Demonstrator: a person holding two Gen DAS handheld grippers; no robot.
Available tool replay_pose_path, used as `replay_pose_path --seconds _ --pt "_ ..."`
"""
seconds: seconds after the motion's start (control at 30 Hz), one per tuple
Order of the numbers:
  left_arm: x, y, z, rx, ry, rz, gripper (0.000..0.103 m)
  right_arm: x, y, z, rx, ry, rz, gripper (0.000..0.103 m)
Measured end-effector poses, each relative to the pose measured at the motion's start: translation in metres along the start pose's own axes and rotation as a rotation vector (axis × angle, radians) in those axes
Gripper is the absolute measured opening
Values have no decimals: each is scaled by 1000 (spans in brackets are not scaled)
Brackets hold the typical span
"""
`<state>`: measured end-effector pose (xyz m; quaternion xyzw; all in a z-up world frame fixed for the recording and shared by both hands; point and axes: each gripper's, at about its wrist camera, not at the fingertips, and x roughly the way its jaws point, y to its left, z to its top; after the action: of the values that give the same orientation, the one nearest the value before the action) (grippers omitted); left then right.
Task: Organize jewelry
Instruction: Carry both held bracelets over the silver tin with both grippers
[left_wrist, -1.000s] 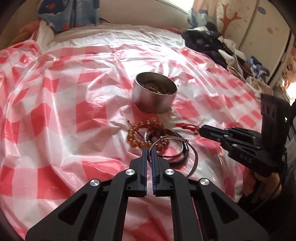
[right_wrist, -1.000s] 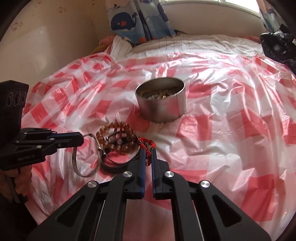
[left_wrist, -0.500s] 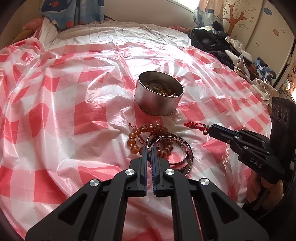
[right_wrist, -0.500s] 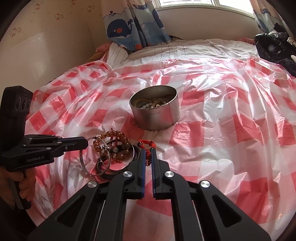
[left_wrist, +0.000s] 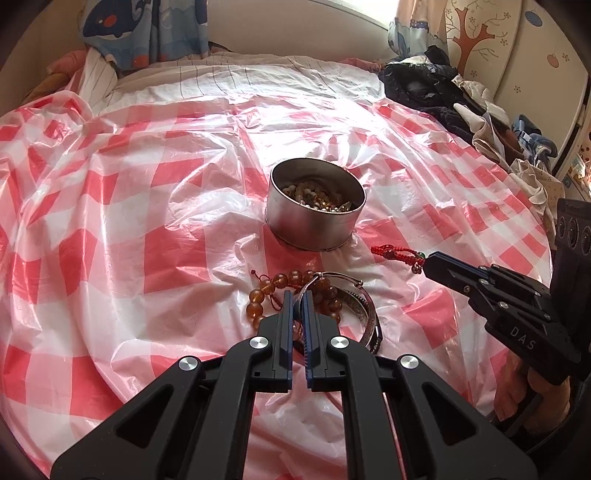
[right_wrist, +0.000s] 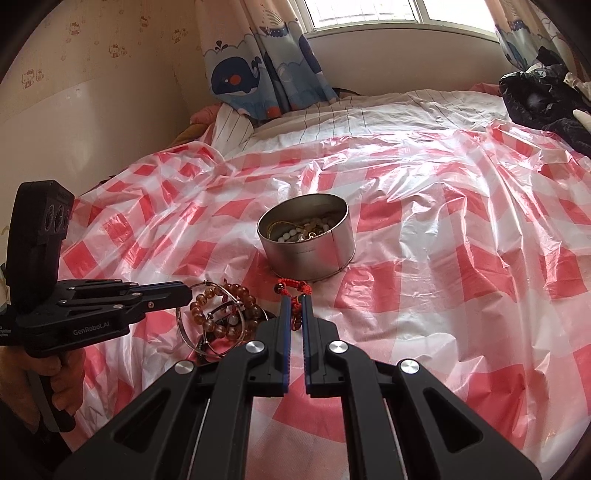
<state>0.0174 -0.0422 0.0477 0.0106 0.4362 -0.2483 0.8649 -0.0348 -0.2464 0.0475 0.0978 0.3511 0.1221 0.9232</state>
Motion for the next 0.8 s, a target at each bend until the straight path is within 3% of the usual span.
replay_pose_path --seconds 0.8 --pt "14 -11 41 -53 -86 23 4 7 5 34 -12 -89 -16 6"
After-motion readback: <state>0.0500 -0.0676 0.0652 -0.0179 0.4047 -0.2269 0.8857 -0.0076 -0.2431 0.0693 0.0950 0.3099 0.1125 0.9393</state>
